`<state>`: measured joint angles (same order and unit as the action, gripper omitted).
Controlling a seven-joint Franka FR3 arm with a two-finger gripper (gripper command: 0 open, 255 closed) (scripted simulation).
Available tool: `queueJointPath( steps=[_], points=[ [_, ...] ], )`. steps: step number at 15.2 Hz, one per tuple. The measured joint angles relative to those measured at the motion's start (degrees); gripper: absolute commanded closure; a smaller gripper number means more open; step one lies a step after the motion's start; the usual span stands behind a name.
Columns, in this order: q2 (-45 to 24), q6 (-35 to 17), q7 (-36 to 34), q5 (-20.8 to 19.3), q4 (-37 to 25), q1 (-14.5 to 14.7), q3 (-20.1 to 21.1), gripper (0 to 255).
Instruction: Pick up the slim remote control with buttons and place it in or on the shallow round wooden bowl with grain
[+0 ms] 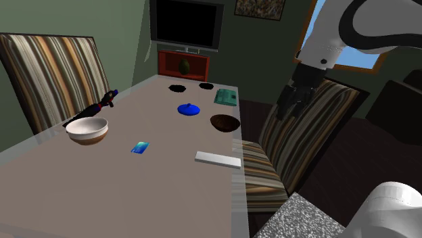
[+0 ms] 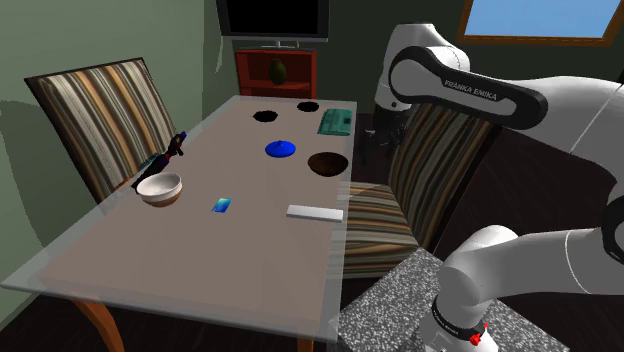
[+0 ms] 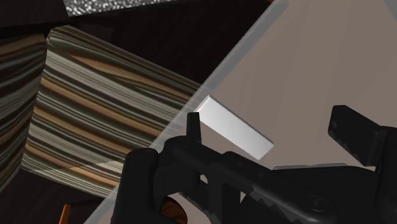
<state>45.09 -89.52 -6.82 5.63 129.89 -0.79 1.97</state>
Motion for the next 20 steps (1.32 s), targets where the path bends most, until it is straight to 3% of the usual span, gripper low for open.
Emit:
queueJointPath(
  steps=[3, 9, 20],
  points=[
    [-1.37, -2.07, 1.78, -0.37, 1.04, 0.41, -0.37, 0],
    [-9.62, -11.81, 9.17, -1.39, 3.87, 2.51, -1.07, 0],
    [-30.38, -28.84, 22.13, -2.83, 2.25, 6.03, -1.22, 0]
  ],
)
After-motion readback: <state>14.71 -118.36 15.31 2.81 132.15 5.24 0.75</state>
